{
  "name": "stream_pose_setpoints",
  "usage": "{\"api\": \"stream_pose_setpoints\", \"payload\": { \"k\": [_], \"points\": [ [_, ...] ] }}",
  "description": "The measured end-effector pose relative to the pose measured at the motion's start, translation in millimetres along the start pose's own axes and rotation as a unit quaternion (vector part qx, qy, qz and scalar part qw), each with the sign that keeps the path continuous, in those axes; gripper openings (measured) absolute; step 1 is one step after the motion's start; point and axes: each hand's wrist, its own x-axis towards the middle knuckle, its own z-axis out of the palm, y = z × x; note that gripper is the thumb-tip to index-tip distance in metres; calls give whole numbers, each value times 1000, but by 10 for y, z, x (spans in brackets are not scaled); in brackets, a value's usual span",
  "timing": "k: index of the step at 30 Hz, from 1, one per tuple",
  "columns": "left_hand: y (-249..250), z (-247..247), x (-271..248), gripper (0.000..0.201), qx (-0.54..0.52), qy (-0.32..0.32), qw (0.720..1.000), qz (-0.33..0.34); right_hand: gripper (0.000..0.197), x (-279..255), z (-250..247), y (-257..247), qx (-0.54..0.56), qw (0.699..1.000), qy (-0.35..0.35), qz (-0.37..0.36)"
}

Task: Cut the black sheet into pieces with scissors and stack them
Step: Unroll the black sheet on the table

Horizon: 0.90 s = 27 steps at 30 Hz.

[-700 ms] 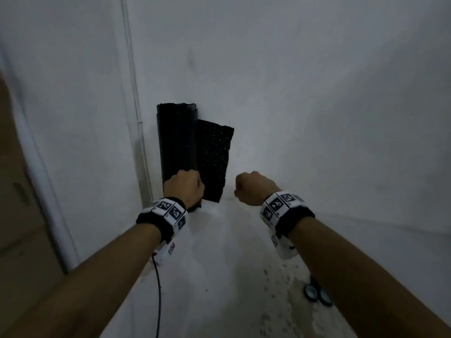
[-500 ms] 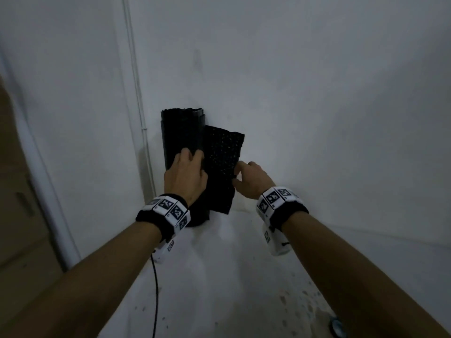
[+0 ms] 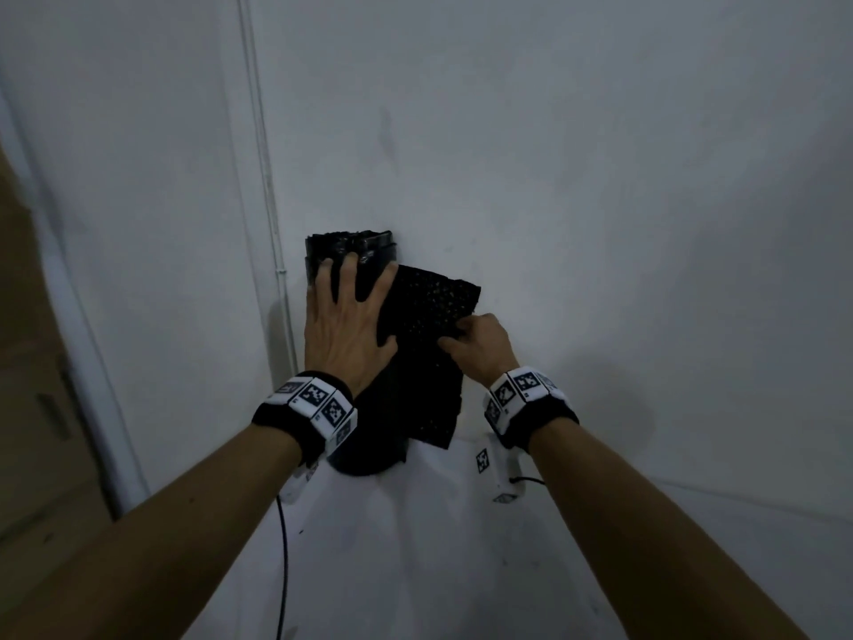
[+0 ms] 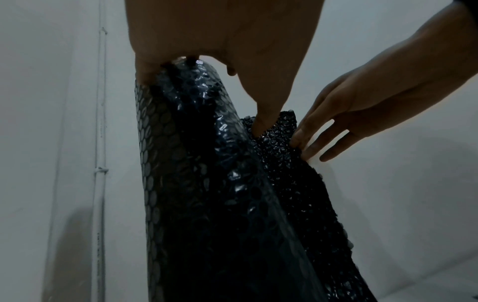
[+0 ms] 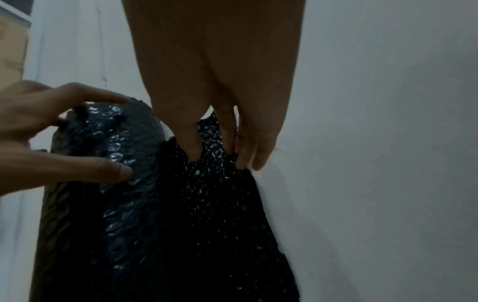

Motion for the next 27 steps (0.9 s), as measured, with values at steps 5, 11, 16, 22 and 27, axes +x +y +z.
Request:
{"api": "stream_pose_setpoints", "payload": {
  "k": [5,11,16,22,27],
  "points": [
    [-53,-12,19,111,14,-11,1000,-13,40,-82,76,-21,24,997,56,-39],
    [-90,-64,51,128,-4,-31,999,-22,76,0,117,-166,-152,965,157,-141],
    [-113,-119,86,135,5,-40,999,-17,56,124,42,-169,-230,954,145,-124],
    [-165,-129,109,134,6,-61,998,-20,9,172,-11,-128,-225,954,155,-127],
    [-252,-160,98,132,-20,-86,995,-39,9,109,-121,-171,-18,986,117,-113]
  ]
}}
